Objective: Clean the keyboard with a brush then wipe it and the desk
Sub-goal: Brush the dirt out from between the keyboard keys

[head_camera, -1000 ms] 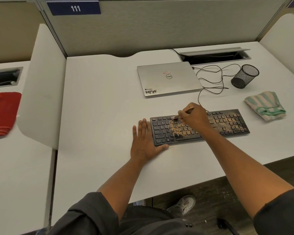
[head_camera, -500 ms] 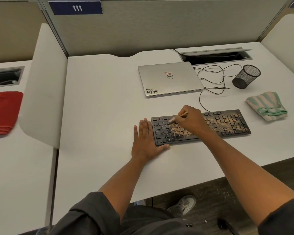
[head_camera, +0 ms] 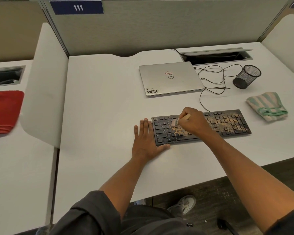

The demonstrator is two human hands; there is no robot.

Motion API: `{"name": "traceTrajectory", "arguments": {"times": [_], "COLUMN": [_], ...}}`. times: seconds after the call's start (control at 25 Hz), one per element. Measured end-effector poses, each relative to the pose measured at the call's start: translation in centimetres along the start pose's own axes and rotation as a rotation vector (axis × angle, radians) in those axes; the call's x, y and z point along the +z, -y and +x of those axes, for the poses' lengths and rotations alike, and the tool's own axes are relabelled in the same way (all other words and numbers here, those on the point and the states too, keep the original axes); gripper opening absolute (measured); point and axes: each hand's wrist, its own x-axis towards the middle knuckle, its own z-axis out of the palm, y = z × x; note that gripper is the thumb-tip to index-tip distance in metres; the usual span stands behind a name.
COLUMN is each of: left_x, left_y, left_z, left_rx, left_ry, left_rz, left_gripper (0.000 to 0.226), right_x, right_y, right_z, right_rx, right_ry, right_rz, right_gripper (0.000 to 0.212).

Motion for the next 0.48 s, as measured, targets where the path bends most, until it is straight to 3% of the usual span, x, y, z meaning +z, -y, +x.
{"name": "traceTrajectory", "arguments": {"times": [0.48], "left_x": [0.1], "left_y": [0.1], "left_z": [0.1], "left_rx": [-0.005], "left_ry": [0.003], "left_rz": [0.004], "left_gripper": [0.133], "right_x": [0.3], "right_y": [1.0], "right_z": [-0.1], "right_rx": [0.013], "right_ry": [-0.010], "right_rz": [0.013], "right_gripper": [0.008]}}
